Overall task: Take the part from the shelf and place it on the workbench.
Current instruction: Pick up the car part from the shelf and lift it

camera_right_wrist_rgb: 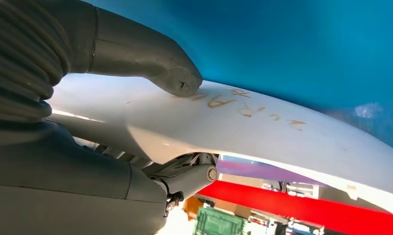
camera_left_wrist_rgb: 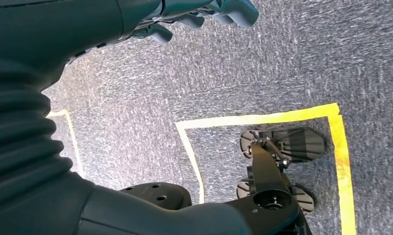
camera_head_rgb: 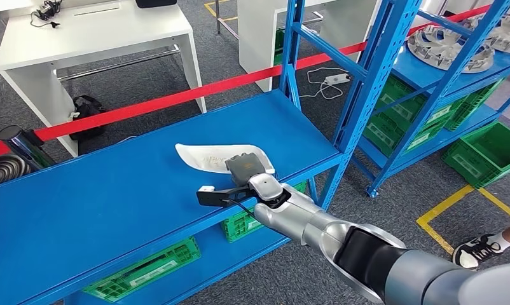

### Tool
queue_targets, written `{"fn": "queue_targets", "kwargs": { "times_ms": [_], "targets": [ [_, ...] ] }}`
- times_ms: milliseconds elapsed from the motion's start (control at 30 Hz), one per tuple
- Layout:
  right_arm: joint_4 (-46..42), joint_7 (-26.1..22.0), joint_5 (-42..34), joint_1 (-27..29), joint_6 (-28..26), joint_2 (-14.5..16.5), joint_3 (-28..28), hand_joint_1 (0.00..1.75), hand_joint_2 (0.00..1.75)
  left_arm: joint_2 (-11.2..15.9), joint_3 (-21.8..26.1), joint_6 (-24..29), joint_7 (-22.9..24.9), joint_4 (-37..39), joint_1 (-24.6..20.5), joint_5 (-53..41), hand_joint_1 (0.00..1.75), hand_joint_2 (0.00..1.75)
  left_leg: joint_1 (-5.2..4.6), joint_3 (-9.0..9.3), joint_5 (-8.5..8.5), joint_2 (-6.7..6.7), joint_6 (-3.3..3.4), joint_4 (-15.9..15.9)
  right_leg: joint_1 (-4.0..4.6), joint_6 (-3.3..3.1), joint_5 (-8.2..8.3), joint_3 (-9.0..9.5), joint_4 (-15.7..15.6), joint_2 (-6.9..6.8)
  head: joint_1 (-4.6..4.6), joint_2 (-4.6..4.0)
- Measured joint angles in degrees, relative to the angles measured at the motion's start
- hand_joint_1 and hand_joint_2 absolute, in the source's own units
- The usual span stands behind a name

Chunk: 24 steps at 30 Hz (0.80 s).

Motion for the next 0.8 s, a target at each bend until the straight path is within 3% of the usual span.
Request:
{"fn": "queue_targets", "kwargs": {
  "times_ms": [167,300,500,600,667,767,800],
  "targets": [
    [-6.4,-1.1,-2.2,0.5,-4.8,0.2,-3.6,1.75,1.75,0.0,0.1,-0.1,0.6,0.0,0.0,0.0,0.00,1.75,-0.06,-0.23,0.08,0.02,0.04,0.0,0.12,0.07,0.15,-0.19,0.0,0.04,-0.01,0.00],
    [-17.2,-4.5,-2.0,-1.3,-8.7,0.3,-5.9,1.75,1.75,0.0,0.5,0.0,0.7,0.0,0.2,-0.1,0.00,1.75,-0.07,-0.38,0.16,0.06,0.05,0.0,0.13,0.07,0.20,-0.40,0.1,0.08,-0.01,0.00],
    [-31.4,-8.7,-2.6,-7.6,-5.9,1.2,-6.3,1.75,1.75,-0.2,1.2,0.1,1.1,0.0,0.1,0.1,0.00,1.75,-0.02,-0.41,0.13,0.06,0.06,0.0,0.11,0.02,0.16,-0.41,0.0,0.11,-0.01,0.00],
    [-34.0,-8.2,-2.6,-8.9,-5.0,2.3,-6.1,1.75,1.75,-0.4,1.7,0.1,1.3,0.0,0.2,0.4,0.00,1.75,0.03,0.09,0.53,0.17,0.78,-0.9,-0.03,0.60,0.42,-0.03,-0.6,0.08,-0.03,0.00],
    [-34.7,-8.0,-2.5,-9.2,-5.0,2.6,-5.9,1.75,1.75,-0.6,2.0,0.1,1.6,0.0,0.2,0.4,0.00,1.75,0.42,0.69,1.53,0.37,1.24,-2.3,-0.01,1.02,-1.05,-0.53,1.0,0.02,0.09,0.00],
    [-35.1,-7.4,-2.4,-8.8,-5.4,2.8,-5.3,1.75,1.75,-0.7,2.5,0.1,2.7,0.1,0.4,0.4,0.00,1.75,0.74,0.36,2.13,0.55,1.22,-2.7,-0.56,1.68,-6.84,-4.52,10.7,-0.07,0.27,0.00],
    [-35.2,-7.1,-2.4,-8.5,-5.5,2.8,-5.1,1.75,1.75,-0.7,2.5,0.2,3.1,0.1,0.5,0.3,0.00,1.75,0.85,0.07,2.24,0.57,1.04,-2.6,-0.88,2.00,-7.76,-5.46,13.2,-0.08,0.28,0.00]
  ]
}}
